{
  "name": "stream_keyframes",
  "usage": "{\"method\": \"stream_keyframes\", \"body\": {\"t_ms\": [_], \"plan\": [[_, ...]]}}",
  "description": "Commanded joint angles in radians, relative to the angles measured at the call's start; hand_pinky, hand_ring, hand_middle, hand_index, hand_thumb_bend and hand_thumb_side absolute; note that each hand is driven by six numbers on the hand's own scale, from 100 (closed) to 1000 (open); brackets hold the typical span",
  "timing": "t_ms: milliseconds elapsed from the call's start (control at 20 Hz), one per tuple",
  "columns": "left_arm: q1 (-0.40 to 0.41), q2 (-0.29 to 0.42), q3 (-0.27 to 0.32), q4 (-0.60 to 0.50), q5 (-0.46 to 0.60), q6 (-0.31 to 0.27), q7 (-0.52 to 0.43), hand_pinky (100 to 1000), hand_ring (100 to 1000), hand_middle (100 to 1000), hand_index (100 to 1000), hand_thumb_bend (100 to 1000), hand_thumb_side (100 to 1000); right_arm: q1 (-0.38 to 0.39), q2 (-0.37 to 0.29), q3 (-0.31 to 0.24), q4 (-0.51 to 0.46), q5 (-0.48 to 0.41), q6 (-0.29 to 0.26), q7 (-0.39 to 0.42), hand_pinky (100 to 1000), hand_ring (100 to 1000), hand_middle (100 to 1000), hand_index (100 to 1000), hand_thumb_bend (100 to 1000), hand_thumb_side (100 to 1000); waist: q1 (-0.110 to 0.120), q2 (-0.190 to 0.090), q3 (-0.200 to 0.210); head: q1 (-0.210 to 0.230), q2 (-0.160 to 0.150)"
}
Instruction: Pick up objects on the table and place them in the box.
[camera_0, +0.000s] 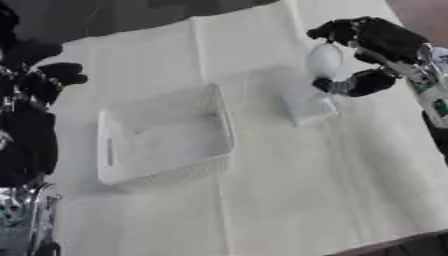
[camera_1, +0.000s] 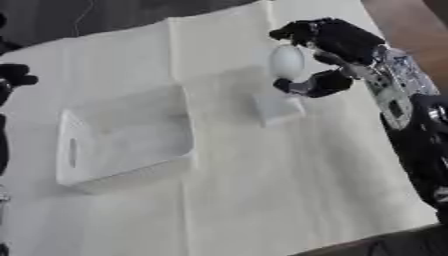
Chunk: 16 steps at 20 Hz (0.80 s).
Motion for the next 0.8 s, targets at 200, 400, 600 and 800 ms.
{"method": "stream_keyframes", "body": {"t_ms": [200, 400, 600, 800], "plan": [[-0.001, 0.003, 0.006, -0.012, -0.003, -0.002, -0.005, 635, 677, 725, 852, 100, 1000, 0.000, 0.000, -0.004, 0.013, 0.005, -0.002, 0.005, 577, 639, 790, 969, 452, 847, 0.002, -0.017, 0.006, -0.009, -0.007], [0.000, 0.001, 0.005, -0.012, -0.002, -0.003, -0.006, 635, 677, 725, 852, 100, 1000, 0.005, 0.017, -0.001, 0.023, 0.001, 0.002, 0.006, 569, 638, 789, 969, 456, 851, 0.007, -0.019, 0.010, -0.013, -0.007], [0.002, 0.000, 0.004, -0.012, 0.000, -0.003, -0.008, 636, 677, 726, 852, 100, 1000, 0.010, 0.034, 0.004, 0.039, -0.002, 0.001, 0.007, 565, 640, 792, 971, 451, 860, 0.013, -0.021, 0.015, -0.018, -0.007], [0.003, -0.001, 0.003, -0.012, 0.002, -0.005, -0.012, 636, 677, 726, 853, 100, 1000, 0.011, 0.047, 0.010, 0.056, -0.004, -0.005, 0.006, 571, 650, 798, 969, 447, 863, 0.019, -0.021, 0.018, -0.023, -0.007]]}}
